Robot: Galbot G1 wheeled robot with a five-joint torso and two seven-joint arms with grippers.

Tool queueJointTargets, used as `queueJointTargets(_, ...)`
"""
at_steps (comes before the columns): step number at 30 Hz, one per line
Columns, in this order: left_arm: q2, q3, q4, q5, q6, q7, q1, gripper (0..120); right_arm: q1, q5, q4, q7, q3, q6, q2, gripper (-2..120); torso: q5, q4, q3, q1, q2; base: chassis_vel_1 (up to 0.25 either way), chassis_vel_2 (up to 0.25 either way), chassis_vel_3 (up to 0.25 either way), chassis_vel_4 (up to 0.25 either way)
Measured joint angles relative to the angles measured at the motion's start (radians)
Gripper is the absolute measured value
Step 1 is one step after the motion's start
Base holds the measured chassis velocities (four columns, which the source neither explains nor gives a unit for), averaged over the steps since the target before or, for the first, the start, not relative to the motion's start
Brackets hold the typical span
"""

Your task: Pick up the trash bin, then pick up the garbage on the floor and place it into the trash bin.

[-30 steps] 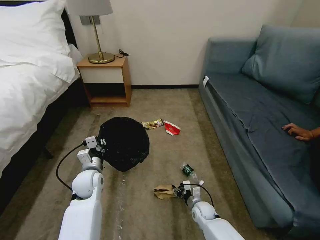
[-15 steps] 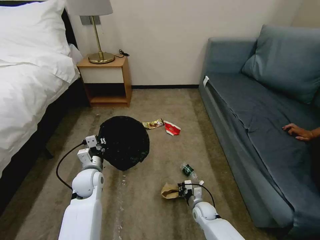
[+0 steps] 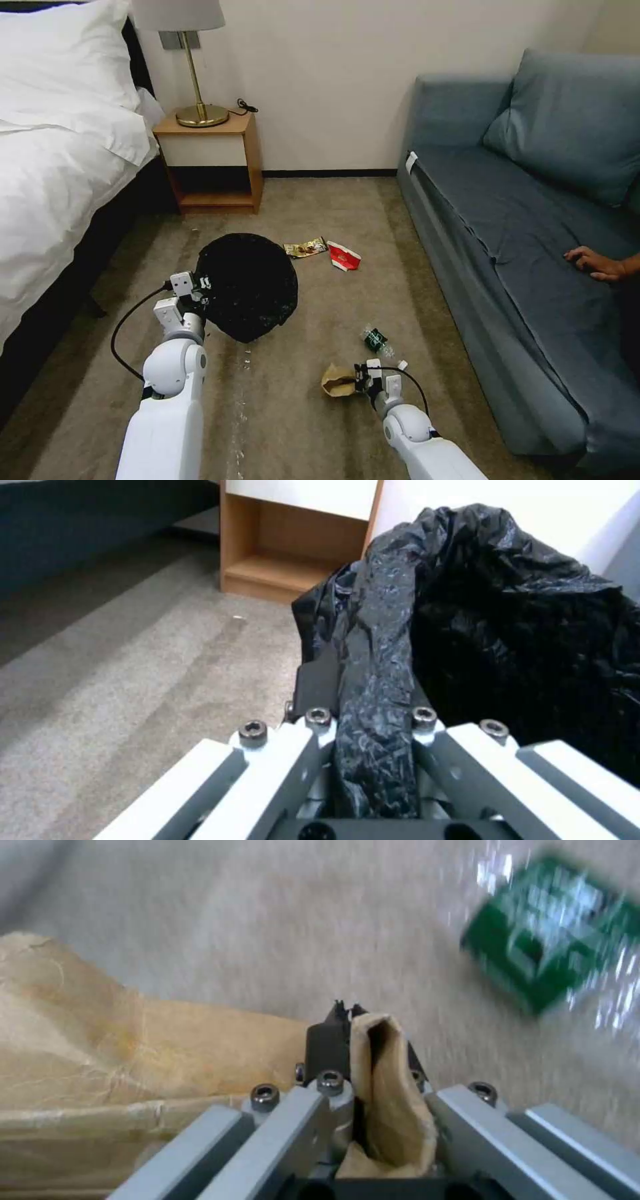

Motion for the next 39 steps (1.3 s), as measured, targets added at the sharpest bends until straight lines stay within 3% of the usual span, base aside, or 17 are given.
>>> queueJointTargets(6,-0.004,0.002,0.012,0.0,-0.003,0.002,0.002,4,0.014,0.021,0.115,0.049,0.003,0.006,-0.005,0,-0.0001,0.0001,0.0,0.0,0.0,0.0,0.0,0.0,0.0)
queueJointTargets(16,-0.006,0.015,0.013,-0.001,-0.006,0.003,0.005,4,0.12,0.059,0.273,0.186,-0.012,0.09,0.014,0,-0.0001,0.0001,0.0,0.0,0.0,0.0,0.0,0.0,0.0)
queueJointTargets(28,-0.011,0.024,0.029,0.007,-0.01,0.002,0.006,4,0.326,0.075,0.404,0.336,-0.255,0.103,0.029,0,-0.0002,0.0001,0.0,0.0,0.0,0.0,0.0,0.0,0.0)
queueJointTargets(31,-0.013,0.027,0.029,0.007,-0.01,0.0,0.005,4,0.361,0.077,0.402,0.344,-0.318,0.097,0.054,0,-0.0002,0.0002,0.0,0.0,0.0,0.0,0.0,0.0,0.0)
queueJointTargets(39,-0.014,0.036,0.006,0.001,-0.008,-0.007,0.015,4,0.405,0.035,0.232,0.344,-0.406,0.137,0.144,0,-0.0002,0.0001,0.0,0.0,0.0,0.0,0.0,0.0,0.0)
